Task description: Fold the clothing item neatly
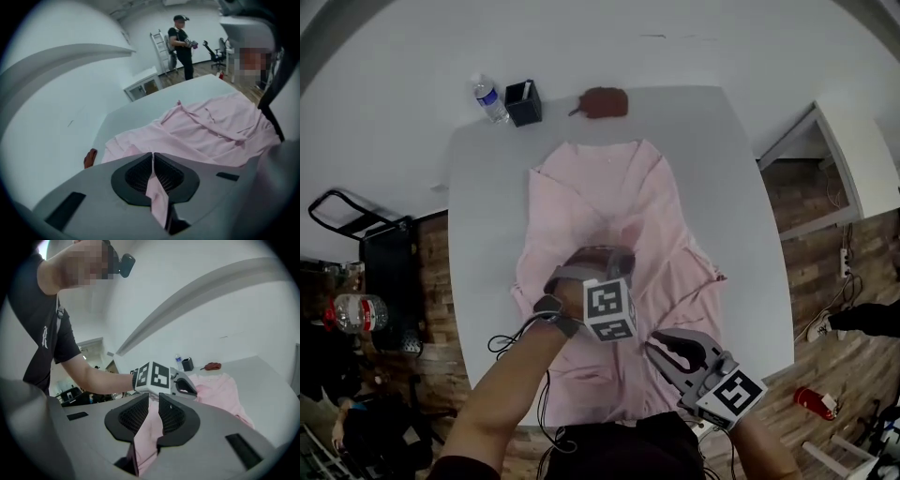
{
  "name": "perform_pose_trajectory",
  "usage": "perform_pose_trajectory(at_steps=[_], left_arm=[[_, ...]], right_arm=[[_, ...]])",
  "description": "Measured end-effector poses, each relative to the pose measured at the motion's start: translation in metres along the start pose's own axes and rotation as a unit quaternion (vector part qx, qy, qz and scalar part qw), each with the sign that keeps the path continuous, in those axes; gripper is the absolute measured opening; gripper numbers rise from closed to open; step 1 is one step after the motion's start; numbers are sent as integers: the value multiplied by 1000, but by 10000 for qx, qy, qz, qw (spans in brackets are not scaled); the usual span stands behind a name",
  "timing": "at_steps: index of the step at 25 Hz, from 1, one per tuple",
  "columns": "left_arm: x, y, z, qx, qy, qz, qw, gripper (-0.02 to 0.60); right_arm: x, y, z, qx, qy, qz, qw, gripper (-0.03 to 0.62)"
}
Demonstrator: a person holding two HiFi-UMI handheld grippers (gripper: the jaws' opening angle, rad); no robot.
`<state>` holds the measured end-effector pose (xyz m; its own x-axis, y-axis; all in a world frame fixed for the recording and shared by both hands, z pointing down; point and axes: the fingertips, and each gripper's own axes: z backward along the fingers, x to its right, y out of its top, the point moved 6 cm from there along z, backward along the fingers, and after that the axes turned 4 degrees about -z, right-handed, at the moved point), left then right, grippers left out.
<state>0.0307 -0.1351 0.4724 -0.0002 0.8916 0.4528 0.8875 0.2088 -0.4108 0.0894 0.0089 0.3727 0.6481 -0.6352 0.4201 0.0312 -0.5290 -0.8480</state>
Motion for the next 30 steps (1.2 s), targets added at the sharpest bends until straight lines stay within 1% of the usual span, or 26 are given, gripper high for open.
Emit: perform_pose_trajectory(at_steps=[2,3,4,5,7,10,11,12,14,16,19,21,22,23,24,26,28,29,30], left_arm=[[27,9,-4,-14,-345,-226,9991,18],[40,10,-4,-27,-571,-257,9980,74],[51,10,-2,-41,-791,-238,9966,160],[60,7,1,-46,-967,-174,9951,173],[72,2,13,1,-1199,75,9928,211],[81,-9,29,252,-1484,732,9859,224],[78,-17,31,310,-1475,1005,9834,224],[70,-28,30,328,-1382,1298,9813,224],[43,-55,23,309,-1006,1890,9763,223],[9,-81,12,308,-523,2401,9689,223],[-42,-121,-5,207,186,2888,9570,222],[-72,-147,-19,181,469,3161,9474,222],[-86,-157,-26,206,529,3255,9438,221],[-98,-164,-34,251,528,3295,9423,209],[-107,-169,-42,295,472,3281,9430,196],[-118,-177,-59,244,269,3157,9482,166],[-122,-190,-75,-73,134,3021,9532,164],[-123,-201,-80,-284,137,2990,9537,164],[-124,-213,-84,-494,185,3014,9520,165]], right_arm=[[14,-9,10,-46,-59,-63,10000,71],[23,-14,12,-51,-80,-77,9999,71],[34,-19,13,-45,-107,-77,9999,71],[47,-23,10,-40,-151,-86,9998,71],[74,-26,-3,-64,-311,-150,9994,71],[110,-35,-40,-306,-615,-171,9975,71],[119,-39,-54,-452,-723,-156,9962,72],[127,-43,-69,-616,-813,-157,9947,72],[141,-50,-93,-931,-930,-261,9910,90],[151,-56,-106,-1185,-1056,-391,9865,132],[153,-70,-114,-1553,-1252,-388,9791,169],[152,-79,-115,-1763,-1381,-357,9739,186],[153,-83,-116,-1839,-1447,-354,9716,190],[154,-87,-116,-1901,-1513,-354,9694,193],[155,-89,-117,-1954,-1577,-357,9673,195],[158,-93,-118,-2047,-1667,-440,9635,201],[157,-95,-122,-2112,-1658,-556,9617,201],[156,-93,-124,-2097,-1639,-552,9623,199],[155,-88,-126,-2035,-1653,-520,9636,185]])
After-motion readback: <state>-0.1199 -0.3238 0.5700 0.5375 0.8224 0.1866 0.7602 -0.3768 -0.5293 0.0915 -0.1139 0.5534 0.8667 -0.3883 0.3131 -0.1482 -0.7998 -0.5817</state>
